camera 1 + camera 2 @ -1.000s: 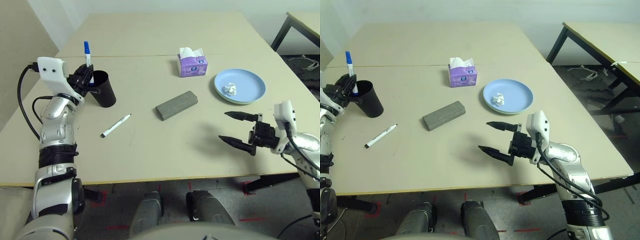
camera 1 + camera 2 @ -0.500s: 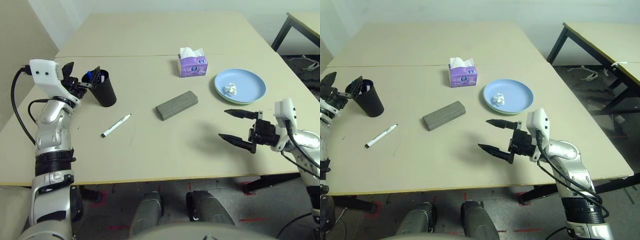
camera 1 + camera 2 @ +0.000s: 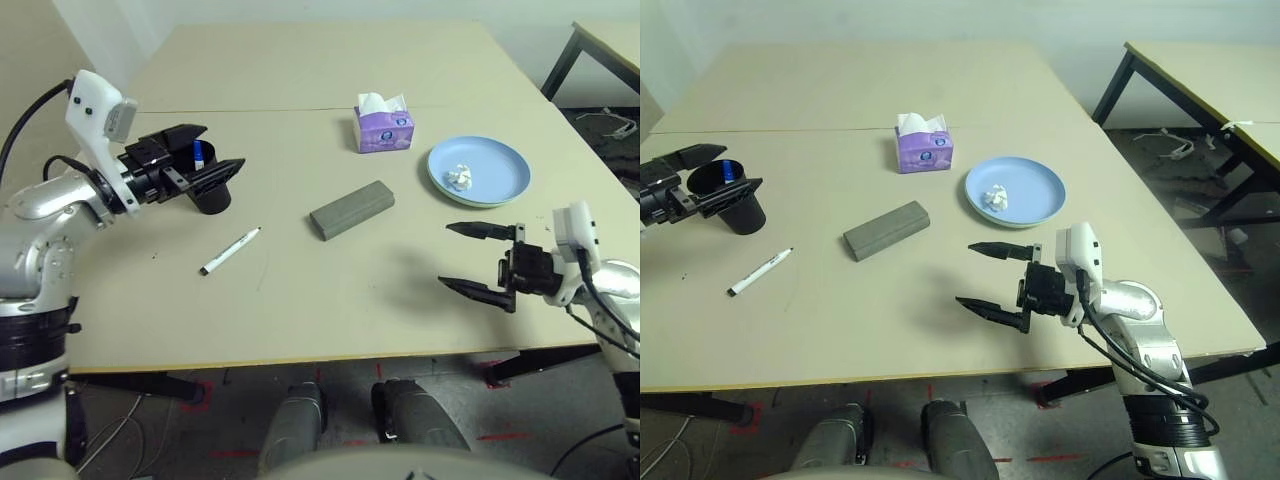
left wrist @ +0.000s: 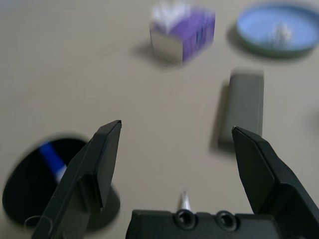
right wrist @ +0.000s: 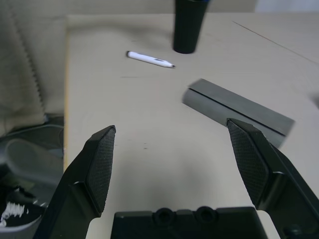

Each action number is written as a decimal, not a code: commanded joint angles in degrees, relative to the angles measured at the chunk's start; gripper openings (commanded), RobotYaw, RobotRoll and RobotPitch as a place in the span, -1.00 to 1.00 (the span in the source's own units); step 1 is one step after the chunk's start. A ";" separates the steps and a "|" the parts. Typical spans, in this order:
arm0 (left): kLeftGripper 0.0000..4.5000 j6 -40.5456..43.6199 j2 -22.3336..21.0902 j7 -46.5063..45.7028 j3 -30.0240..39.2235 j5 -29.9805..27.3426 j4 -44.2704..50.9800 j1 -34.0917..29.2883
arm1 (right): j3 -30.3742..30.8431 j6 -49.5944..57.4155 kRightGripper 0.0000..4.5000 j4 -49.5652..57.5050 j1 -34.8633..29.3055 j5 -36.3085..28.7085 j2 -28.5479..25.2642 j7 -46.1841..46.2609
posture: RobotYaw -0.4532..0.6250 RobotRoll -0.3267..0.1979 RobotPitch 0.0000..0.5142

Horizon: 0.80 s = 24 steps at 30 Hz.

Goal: Organize and tidy the items on the table.

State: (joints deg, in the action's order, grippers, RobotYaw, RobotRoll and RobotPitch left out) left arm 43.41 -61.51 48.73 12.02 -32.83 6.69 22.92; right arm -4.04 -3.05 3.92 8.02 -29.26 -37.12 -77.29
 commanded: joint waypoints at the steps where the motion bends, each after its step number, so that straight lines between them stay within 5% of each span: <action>1: 0.99 6.45 -3.79 1.63 -3.71 1.45 1.29 -0.92 | 1.88 -3.03 1.00 -0.50 0.30 0.44 0.06 -3.23 | -0.31 0.25 -0.59; 11: 0.99 8.60 -6.40 4.19 -11.31 6.90 1.34 -3.52 | 3.62 -4.23 1.00 0.42 0.19 0.95 0.61 -2.61 | -0.35 0.25 -0.58; 24: 0.99 6.77 1.16 4.28 -19.83 14.81 -4.42 3.43 | 4.24 -5.00 1.00 1.67 -0.53 1.52 -0.20 -2.84 | -0.40 0.25 -0.59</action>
State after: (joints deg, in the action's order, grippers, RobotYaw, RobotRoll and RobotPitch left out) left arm 50.37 -60.71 52.79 -6.70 -19.19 3.13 26.18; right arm -0.41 -7.94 4.36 8.05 -28.20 -36.80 -80.28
